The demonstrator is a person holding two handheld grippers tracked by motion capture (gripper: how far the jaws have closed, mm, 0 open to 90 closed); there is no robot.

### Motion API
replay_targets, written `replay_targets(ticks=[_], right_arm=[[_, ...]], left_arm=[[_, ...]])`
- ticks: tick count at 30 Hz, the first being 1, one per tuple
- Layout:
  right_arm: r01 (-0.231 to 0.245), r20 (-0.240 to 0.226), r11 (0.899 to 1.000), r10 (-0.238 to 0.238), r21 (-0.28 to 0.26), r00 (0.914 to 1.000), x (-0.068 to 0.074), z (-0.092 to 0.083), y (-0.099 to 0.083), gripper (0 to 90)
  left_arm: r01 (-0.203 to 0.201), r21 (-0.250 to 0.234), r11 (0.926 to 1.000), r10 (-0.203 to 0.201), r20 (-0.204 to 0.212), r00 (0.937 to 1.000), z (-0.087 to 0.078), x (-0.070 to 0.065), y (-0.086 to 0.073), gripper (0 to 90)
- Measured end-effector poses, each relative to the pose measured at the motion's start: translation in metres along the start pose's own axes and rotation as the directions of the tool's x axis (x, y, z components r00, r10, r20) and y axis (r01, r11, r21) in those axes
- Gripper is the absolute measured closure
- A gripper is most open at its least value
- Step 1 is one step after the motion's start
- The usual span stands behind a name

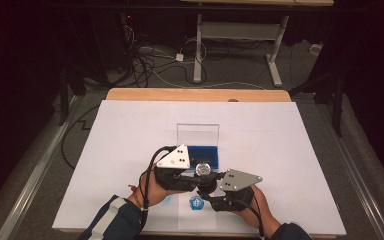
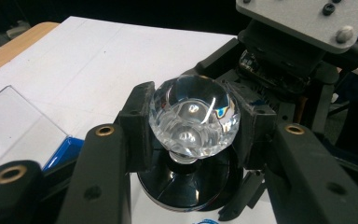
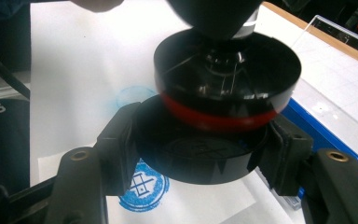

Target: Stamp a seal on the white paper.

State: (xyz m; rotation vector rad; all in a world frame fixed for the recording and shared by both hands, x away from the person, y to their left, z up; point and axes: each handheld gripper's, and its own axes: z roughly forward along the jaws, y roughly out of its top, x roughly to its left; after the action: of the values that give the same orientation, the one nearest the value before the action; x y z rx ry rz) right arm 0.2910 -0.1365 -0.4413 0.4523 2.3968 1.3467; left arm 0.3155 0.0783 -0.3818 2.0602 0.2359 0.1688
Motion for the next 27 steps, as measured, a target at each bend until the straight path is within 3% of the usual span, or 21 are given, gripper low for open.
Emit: replay_targets(ticks=[14,19,27], right_arm=[[-0.02,0.004,1.0,0.02,-0.023,0.9998,0.0002,-0.0008,-0.0008,38.4],[-0.024,0.006,0.999,0.024,-0.026,0.9997,-0.0006,-0.0012,-0.0015,38.4],[-0.035,0.009,0.998,0.036,-0.047,0.9993,-0.0024,-0.0042,-0.0028,38.4]], left_arm=[[0.003,-0.039,0.9992,-0.002,0.022,0.9998,0.0034,-0.0026,0.0009,53.8],[0.014,-0.056,0.9983,-0.012,0.047,0.9988,0.0051,-0.0031,-0.0003,53.9],[0.012,-0.054,0.9985,-0.011,0.021,0.9997,0.0075,-0.0036,-0.0043,53.8]])
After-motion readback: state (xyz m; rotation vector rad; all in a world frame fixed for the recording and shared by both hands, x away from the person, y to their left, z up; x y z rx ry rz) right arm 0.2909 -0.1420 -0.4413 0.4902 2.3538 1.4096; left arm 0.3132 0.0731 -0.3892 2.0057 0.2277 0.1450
